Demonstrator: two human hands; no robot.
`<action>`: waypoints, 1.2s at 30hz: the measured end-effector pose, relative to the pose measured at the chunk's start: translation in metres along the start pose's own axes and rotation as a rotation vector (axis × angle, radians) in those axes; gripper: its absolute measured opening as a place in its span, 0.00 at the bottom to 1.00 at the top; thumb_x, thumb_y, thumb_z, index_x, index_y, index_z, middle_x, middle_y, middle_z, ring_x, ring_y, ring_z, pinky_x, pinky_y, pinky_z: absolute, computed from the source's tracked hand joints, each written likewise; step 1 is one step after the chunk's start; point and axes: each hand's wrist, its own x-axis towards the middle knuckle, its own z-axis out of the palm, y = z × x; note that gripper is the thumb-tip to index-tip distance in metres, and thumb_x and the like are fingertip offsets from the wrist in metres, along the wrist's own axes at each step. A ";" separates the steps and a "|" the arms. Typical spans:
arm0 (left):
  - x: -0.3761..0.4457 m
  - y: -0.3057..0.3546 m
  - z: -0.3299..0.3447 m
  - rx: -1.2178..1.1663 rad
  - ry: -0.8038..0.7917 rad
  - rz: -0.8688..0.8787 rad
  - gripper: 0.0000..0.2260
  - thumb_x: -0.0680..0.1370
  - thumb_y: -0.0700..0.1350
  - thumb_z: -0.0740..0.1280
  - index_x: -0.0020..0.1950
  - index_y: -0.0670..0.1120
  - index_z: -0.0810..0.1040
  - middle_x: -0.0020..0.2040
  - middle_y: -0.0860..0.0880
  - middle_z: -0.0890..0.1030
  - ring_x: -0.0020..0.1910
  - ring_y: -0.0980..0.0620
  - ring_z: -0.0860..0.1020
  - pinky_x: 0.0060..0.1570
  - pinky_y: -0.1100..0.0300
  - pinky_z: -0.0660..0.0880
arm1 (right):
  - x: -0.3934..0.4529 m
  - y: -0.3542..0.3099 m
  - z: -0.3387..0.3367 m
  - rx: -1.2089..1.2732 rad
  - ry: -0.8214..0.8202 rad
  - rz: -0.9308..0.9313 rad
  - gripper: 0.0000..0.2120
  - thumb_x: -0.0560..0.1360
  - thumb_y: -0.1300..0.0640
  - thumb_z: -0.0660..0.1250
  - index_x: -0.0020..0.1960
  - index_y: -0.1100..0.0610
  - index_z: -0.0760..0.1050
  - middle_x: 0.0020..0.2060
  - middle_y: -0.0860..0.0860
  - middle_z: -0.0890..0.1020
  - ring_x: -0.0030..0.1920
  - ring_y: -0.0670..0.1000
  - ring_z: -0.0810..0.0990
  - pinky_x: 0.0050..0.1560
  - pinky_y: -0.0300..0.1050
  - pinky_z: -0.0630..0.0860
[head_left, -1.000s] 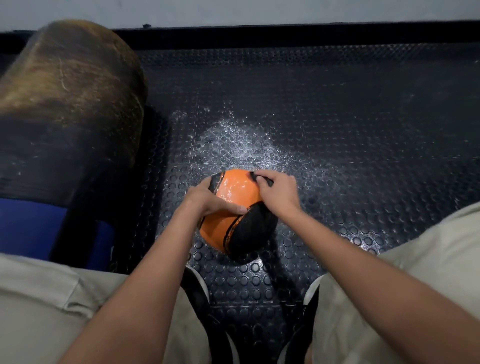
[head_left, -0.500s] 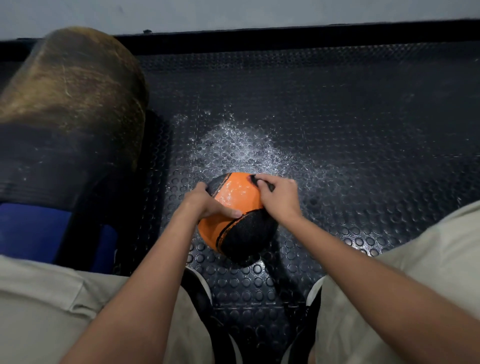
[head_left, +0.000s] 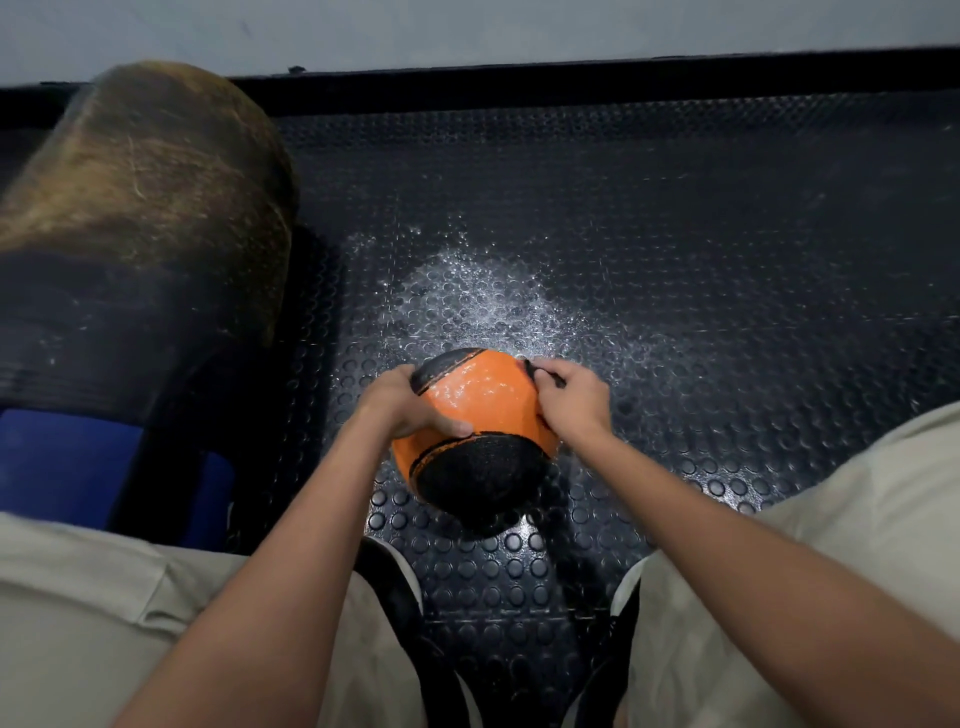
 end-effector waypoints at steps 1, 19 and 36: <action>-0.001 -0.001 0.000 -0.015 0.010 0.009 0.54 0.59 0.51 0.85 0.80 0.45 0.61 0.76 0.44 0.69 0.74 0.42 0.68 0.73 0.48 0.65 | 0.001 0.001 0.001 0.002 0.027 0.060 0.11 0.81 0.55 0.67 0.60 0.45 0.83 0.53 0.45 0.86 0.42 0.47 0.83 0.43 0.43 0.82; 0.011 -0.001 0.021 0.038 -0.021 0.065 0.67 0.48 0.76 0.74 0.82 0.54 0.53 0.79 0.43 0.63 0.74 0.42 0.67 0.72 0.48 0.68 | -0.009 -0.019 0.015 -0.046 -0.025 -0.137 0.11 0.79 0.50 0.66 0.59 0.41 0.83 0.57 0.48 0.80 0.48 0.41 0.70 0.59 0.38 0.67; 0.010 -0.012 0.014 0.040 0.038 0.076 0.63 0.51 0.67 0.83 0.79 0.46 0.60 0.74 0.44 0.68 0.69 0.43 0.72 0.67 0.47 0.73 | -0.009 -0.023 0.013 -0.172 -0.117 -0.246 0.11 0.80 0.49 0.66 0.61 0.41 0.82 0.57 0.48 0.81 0.48 0.38 0.69 0.49 0.29 0.64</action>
